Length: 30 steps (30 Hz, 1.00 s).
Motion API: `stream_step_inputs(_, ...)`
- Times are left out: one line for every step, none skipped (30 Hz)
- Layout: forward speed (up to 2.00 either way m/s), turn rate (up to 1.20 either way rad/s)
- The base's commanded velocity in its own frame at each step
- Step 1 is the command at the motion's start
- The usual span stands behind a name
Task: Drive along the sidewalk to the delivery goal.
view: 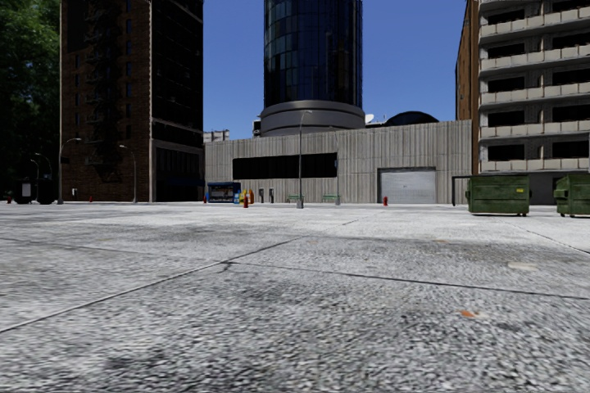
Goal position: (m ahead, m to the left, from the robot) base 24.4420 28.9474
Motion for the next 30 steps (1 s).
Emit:
stream_step_inputs(1.43, 0.3)
stream_step_inputs(1.43, 0.3)
stream_step_inputs(1.43, 0.3)
stream_step_inputs(1.43, 0.3)
stream_step_inputs(1.43, 0.3)
stream_step_inputs(1.43, 0.3)
stream_step_inputs(1.43, 0.3)
stream_step_inputs(1.43, 0.3)
stream_step_inputs(1.43, 0.3)
stream_step_inputs(1.43, 0.3)
stream_step_inputs(1.43, 0.3)
stream_step_inputs(1.43, 0.3)
stream_step_inputs(1.43, 0.3)
stream_step_inputs(1.43, 0.3)
stream_step_inputs(1.43, 0.3)
stream_step_inputs(1.43, 0.3)
stream_step_inputs(1.43, 0.3)
stream_step_inputs(1.43, 0.3)
stream_step_inputs(1.43, 0.3)
stream_step_inputs(1.43, 0.3)
stream_step_inputs(1.43, 0.3)
stream_step_inputs(1.43, 0.3)
stream_step_inputs(1.43, 0.3)
stream_step_inputs(1.43, 0.3)
stream_step_inputs(1.43, 0.3)
stream_step_inputs(1.43, 0.34)
stream_step_inputs(1.43, 0.34)
stream_step_inputs(1.43, 0.38)
stream_step_inputs(1.43, 0.39)
stream_step_inputs(1.43, 0.4)
